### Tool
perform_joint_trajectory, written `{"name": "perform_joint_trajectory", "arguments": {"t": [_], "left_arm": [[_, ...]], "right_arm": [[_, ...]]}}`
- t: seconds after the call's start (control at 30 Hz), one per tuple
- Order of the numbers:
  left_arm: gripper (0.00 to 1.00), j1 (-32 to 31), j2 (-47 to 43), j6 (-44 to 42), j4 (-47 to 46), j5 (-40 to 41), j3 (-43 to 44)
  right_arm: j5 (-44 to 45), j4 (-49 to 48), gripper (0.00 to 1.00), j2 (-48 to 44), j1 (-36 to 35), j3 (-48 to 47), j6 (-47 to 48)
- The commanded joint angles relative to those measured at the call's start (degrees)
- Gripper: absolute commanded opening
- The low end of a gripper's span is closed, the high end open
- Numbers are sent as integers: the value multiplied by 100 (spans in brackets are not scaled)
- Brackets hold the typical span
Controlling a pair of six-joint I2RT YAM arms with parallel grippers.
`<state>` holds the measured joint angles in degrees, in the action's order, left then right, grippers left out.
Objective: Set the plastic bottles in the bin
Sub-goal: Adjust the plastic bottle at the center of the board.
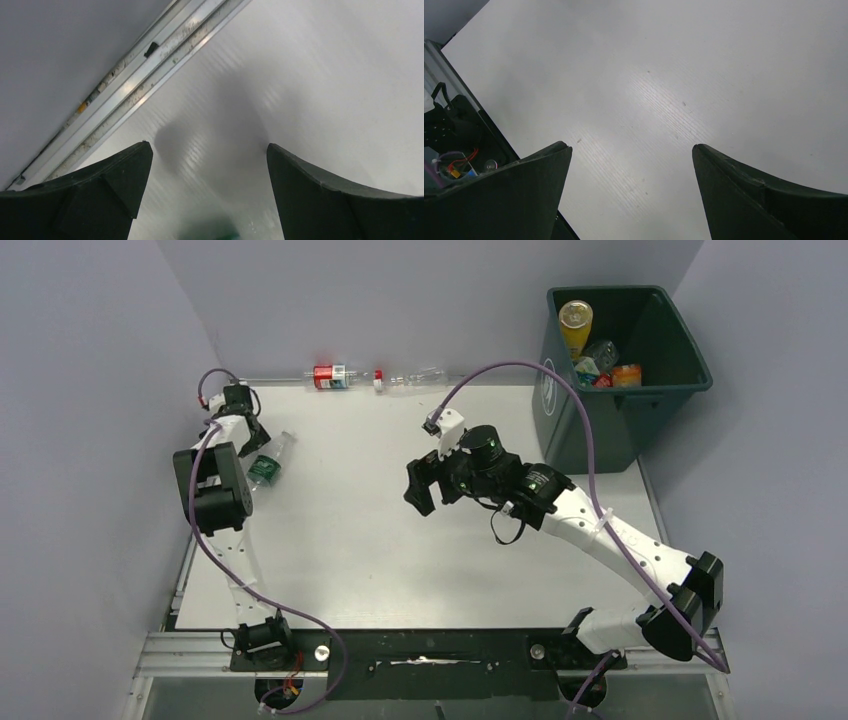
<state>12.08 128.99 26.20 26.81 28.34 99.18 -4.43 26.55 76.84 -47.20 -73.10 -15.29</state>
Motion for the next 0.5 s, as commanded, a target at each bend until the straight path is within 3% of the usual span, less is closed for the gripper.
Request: {"name": "perform_joint_trajectory", "arguments": {"t": [0.0,0.3,0.47], "left_arm": [[86,-171,-876,331,-295,-234,-535],[85,-845,-2386,1045,-1157,-742,-2760],[85,-1276,-2771,1299,-1240,-797,-3343]], "right_arm": [[100,-427,96,46,-121,61,-66],[97,-833,96,115,-337,506,-297],[142,-1066,97,244,-360,748,-473]]}}
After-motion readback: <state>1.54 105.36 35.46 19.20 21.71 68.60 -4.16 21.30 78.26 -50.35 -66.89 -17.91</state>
